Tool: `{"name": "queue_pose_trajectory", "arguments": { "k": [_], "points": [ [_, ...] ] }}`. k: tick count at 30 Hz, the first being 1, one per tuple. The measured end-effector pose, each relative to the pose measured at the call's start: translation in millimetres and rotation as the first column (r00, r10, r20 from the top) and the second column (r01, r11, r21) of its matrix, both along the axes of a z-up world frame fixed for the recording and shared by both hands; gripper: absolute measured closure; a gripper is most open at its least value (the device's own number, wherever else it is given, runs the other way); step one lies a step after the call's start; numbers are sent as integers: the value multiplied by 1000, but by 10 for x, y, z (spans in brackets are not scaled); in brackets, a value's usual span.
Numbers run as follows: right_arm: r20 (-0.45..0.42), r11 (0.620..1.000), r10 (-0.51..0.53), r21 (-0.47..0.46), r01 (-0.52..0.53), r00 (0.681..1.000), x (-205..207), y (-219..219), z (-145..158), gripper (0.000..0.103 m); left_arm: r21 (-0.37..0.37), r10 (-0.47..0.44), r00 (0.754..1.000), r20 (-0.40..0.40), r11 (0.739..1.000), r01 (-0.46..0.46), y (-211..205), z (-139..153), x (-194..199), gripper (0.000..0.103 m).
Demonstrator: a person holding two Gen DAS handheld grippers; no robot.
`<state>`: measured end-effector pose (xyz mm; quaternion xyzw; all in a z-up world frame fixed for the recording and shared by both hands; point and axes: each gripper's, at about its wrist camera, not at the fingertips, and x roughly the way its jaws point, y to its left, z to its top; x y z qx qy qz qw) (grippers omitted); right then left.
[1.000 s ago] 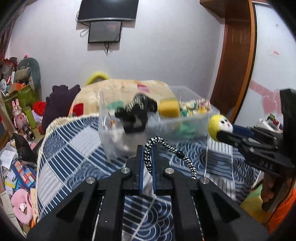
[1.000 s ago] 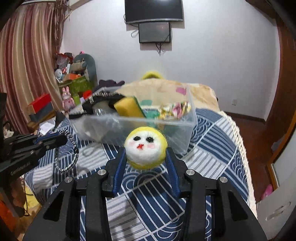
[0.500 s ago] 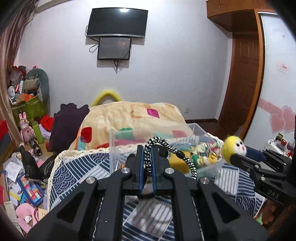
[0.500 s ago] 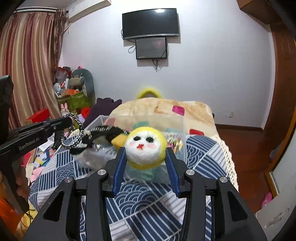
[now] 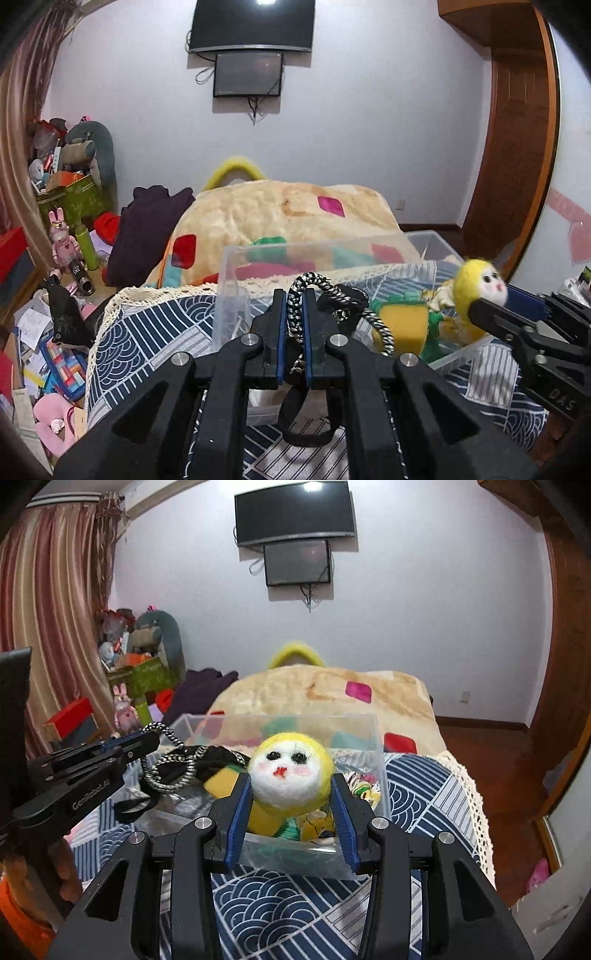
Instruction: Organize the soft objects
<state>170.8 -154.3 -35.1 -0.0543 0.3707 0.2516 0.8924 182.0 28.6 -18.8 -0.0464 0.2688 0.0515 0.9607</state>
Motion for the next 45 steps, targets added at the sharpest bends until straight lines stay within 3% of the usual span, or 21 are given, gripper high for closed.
{"name": "queue_pose_trajectory", "arguments": {
  "k": [4, 8, 12, 15, 21, 24, 31, 37, 40, 43, 45],
  "points": [
    [-31, 999, 10, -39, -11, 999, 9, 42, -139, 64, 26, -27, 999, -23, 999, 28, -33, -88, -10, 95],
    [-43, 999, 15, -52, -18, 999, -28, 43, -197, 62, 34, -27, 999, -31, 999, 28, -39, -100, -43, 74],
    [-38, 998, 23, -58, -25, 999, -67, 22, -183, 61, -17, -34, 999, -30, 999, 34, 34, -70, -85, 55],
    [-37, 998, 22, -60, -24, 999, -48, 9, -154, 60, -47, -41, 999, -28, 998, 40, 74, -46, -120, 50],
    [-1, 999, 24, -49, -24, 1000, -129, -51, -24, 51, -14, -62, 998, -12, 998, 62, 18, 39, -248, 49],
    [24, 999, 27, -42, -26, 999, -169, -75, 54, 51, -4, -68, 998, 21, 998, 68, -3, 117, -386, 45],
    [106, 999, 41, -14, -40, 994, -387, -169, 301, 51, 27, -81, 990, 114, 997, 79, -84, 310, -832, 44],
    [150, 996, 44, 65, -54, 988, -582, -295, 527, 51, 37, -113, 977, 181, 994, 108, -176, 437, -1189, 42],
    [162, 994, 50, 85, -65, 986, -661, -308, 594, 49, 35, -122, 972, 199, 993, 117, -196, 474, -1290, 33],
    [186, 994, 48, 91, -66, 981, -754, -308, 640, 35, 31, -130, 970, 207, 992, 126, -215, 492, -1379, 27],
    [199, 993, 45, 94, -65, 979, -804, -303, 654, 26, 28, -134, 967, 215, 991, 131, -220, 492, -1427, 14]
  ]
}}
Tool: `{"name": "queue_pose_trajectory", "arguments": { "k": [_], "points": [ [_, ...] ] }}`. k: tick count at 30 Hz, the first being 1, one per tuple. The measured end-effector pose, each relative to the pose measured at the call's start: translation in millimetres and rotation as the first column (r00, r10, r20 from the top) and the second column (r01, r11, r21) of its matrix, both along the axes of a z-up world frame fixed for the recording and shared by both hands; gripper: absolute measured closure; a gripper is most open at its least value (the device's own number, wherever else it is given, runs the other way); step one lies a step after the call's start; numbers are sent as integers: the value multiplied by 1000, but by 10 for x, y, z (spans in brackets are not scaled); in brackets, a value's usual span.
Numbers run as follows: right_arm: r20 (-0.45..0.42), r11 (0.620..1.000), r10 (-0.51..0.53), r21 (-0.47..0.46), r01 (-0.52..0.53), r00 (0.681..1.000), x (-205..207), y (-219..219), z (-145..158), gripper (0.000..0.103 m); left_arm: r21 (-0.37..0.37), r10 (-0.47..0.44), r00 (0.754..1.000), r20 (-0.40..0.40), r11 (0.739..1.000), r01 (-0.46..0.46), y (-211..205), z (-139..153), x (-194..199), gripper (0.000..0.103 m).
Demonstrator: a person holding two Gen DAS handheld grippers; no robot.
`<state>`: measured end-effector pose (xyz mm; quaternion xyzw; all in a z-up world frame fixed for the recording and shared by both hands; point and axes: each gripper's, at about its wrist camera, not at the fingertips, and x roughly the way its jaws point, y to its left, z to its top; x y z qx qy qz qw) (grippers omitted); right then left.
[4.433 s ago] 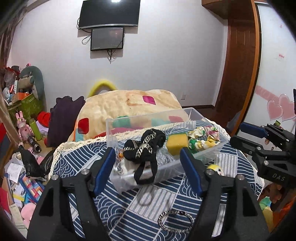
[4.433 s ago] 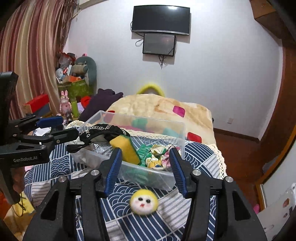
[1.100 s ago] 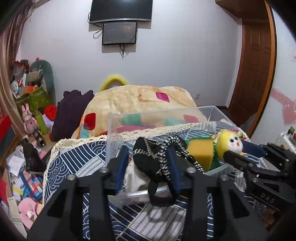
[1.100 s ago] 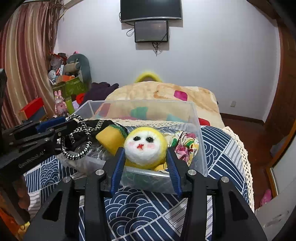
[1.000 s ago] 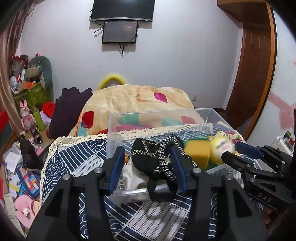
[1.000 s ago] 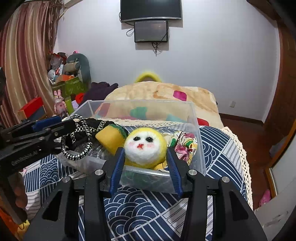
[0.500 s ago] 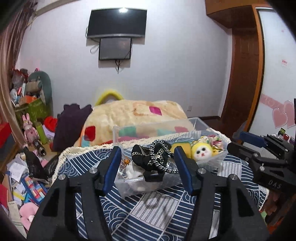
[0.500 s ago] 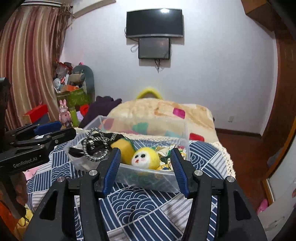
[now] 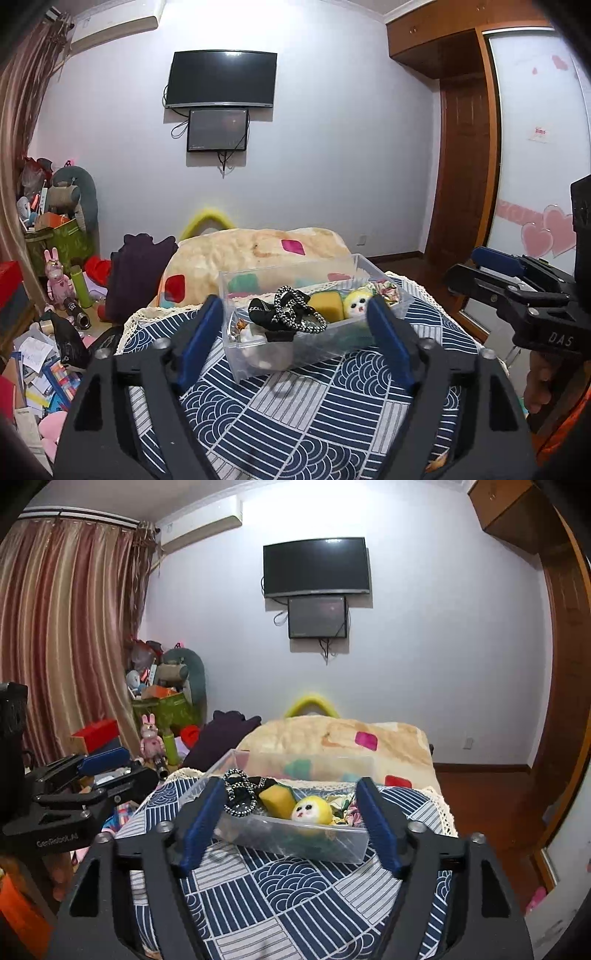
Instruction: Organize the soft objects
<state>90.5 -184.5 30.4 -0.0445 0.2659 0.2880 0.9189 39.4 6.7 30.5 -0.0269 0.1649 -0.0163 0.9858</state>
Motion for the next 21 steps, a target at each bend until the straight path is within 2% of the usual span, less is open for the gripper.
{"name": "queue_pose_trajectory", "arguments": {
  "k": [2, 5, 11, 21],
  "points": [
    [9, 1000, -3, 7, 3, 1000, -26, 5, 0, 18, 2, 1, 1000, 12, 1000, -1, -14, -6, -52, 8],
    [19, 1000, -6, 4, 5, 1000, -42, 23, -24, 17, 15, 18, 1000, 25, 1000, -18, -33, -12, -100, 2],
    [24, 1000, -19, 13, 18, 1000, -96, -4, -84, 6, -13, 13, 1000, 27, 1000, -13, -31, -64, -152, 1],
    [34, 999, -18, 33, 17, 999, -169, -55, -100, 4, -19, 16, 999, 45, 1000, -15, -33, -105, -217, 0]
  ]
}}
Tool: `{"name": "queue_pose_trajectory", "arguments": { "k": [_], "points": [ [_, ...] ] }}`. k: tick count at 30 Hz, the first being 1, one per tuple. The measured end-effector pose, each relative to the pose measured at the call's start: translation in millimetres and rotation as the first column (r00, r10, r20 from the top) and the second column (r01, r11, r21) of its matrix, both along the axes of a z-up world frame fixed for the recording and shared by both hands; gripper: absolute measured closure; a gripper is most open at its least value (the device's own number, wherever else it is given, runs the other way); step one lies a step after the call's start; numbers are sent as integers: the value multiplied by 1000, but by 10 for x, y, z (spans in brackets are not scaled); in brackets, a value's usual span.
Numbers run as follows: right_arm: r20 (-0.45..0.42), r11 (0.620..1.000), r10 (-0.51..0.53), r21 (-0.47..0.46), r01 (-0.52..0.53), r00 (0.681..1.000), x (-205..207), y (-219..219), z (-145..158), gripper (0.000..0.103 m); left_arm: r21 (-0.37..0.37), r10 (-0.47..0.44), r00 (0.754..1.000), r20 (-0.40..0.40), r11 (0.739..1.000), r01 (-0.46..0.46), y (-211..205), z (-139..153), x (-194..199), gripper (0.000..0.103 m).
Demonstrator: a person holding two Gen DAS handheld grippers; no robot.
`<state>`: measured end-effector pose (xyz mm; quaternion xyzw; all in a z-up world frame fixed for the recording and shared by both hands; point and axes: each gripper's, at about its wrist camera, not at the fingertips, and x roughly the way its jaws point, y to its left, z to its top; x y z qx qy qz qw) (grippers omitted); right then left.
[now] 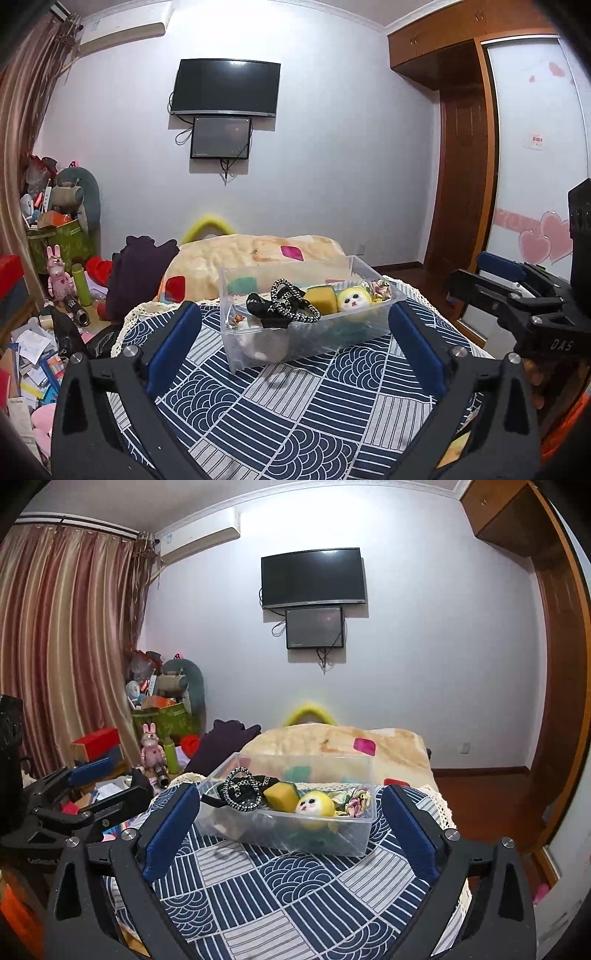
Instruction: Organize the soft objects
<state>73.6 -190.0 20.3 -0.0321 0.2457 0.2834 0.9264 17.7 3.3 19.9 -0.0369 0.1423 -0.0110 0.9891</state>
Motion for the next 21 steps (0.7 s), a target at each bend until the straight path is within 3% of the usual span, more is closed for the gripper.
{"name": "queue_pose_trajectory", "arguments": {
  "k": [21],
  "points": [
    [13, 1000, 4, 4, -4, 1000, -48, -27, 17, 4, -11, 3, 1000, 13, 1000, -2, 28, 29, -37, 0]
  ]
}}
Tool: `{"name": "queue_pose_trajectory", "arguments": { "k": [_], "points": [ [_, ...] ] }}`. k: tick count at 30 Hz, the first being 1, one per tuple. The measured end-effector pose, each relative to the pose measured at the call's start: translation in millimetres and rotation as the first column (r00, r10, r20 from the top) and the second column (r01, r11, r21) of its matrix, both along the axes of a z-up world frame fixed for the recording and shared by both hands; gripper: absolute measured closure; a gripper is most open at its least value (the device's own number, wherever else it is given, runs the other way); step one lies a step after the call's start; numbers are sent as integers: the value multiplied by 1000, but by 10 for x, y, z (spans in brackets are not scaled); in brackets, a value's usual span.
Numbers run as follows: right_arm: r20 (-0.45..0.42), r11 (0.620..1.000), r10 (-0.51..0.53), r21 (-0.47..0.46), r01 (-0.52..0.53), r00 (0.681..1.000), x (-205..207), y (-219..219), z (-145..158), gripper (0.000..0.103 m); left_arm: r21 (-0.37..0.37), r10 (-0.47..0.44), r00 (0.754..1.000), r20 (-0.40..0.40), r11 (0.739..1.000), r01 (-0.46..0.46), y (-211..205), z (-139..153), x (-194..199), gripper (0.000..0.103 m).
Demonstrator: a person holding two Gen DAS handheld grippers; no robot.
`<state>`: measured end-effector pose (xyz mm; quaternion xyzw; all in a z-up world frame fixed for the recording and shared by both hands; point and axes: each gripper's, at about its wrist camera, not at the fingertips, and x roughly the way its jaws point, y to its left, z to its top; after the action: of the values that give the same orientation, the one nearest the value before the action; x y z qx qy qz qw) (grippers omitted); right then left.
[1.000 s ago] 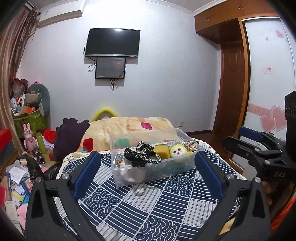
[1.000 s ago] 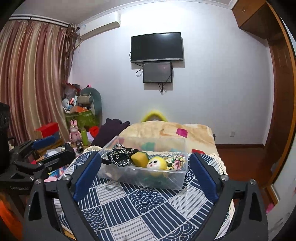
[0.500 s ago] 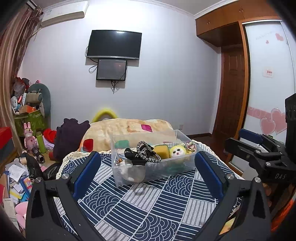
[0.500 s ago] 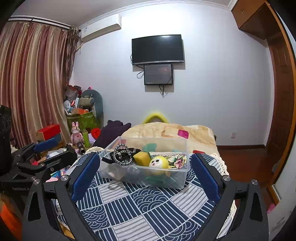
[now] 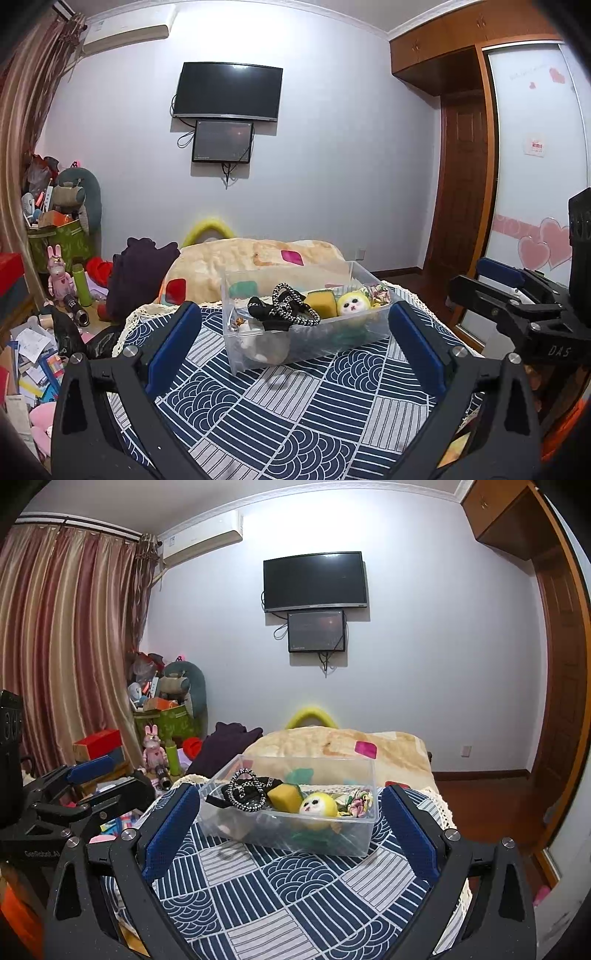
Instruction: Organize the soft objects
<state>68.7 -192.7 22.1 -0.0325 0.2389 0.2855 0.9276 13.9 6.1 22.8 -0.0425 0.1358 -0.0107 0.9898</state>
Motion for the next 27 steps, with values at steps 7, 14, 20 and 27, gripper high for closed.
{"name": "queue_pose_trajectory", "arguments": {
  "k": [7, 14, 20, 27],
  "points": [
    [-2, 1000, -1, 3, 1, 1000, -5, -9, 5, 4, -4, 3, 1000, 2, 1000, -3, 11, 14, 0, 0],
    [-6, 1000, -2, 6, 2, 1000, -10, -10, 15, 4, -2, 4, 1000, 2, 1000, -4, 4, 13, 5, 0],
    [-5, 1000, 0, 6, 0, 1000, -22, 0, 19, 4, 4, 3, 1000, 4, 1000, -3, -1, -8, 13, 0],
    [-5, 1000, 3, 7, -3, 1000, -57, 22, 42, 4, -2, -4, 1000, 0, 1000, 4, 5, -19, 31, 0]
  ]
}}
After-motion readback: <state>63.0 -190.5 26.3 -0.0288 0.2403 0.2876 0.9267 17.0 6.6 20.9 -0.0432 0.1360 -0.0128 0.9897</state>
